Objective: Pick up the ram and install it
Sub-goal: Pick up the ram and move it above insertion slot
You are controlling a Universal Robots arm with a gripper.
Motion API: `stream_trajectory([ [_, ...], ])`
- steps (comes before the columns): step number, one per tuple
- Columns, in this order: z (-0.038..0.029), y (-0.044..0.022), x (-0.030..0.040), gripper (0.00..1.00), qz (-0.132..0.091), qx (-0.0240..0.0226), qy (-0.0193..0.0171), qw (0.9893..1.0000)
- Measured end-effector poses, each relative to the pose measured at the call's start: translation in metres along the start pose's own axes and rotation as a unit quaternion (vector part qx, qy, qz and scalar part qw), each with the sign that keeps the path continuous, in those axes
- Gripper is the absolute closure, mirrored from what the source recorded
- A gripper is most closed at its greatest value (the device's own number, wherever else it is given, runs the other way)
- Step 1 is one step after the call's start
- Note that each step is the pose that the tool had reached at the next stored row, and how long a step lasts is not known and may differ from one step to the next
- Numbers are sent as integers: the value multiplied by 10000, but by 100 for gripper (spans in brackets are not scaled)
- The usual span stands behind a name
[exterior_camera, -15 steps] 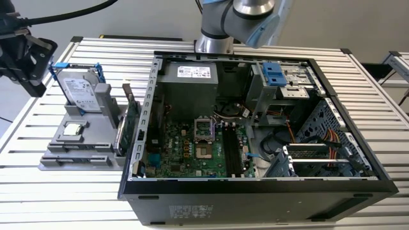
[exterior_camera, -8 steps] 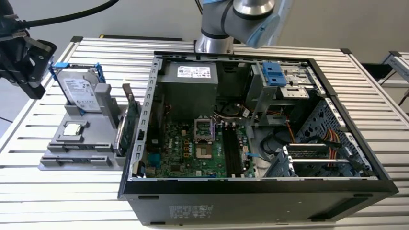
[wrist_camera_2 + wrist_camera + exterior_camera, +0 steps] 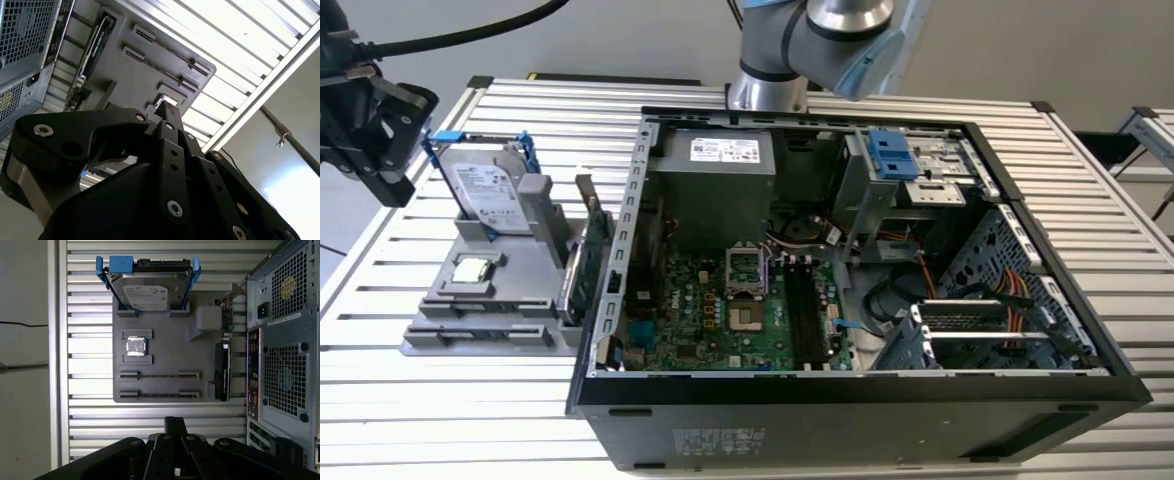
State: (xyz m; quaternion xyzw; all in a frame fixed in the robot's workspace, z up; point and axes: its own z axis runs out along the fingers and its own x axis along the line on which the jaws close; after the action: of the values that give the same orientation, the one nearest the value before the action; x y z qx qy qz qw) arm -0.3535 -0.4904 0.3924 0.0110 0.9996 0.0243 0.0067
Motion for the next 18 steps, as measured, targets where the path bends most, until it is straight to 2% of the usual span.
stream_trajectory([
  [4, 0, 0, 0, 100, -14, 0, 0, 10000],
  [9, 0, 0, 1, 100, -194, -3, 9, 9998],
  [18, 0, 0, 1, 100, -581, -8, 28, 9983],
])
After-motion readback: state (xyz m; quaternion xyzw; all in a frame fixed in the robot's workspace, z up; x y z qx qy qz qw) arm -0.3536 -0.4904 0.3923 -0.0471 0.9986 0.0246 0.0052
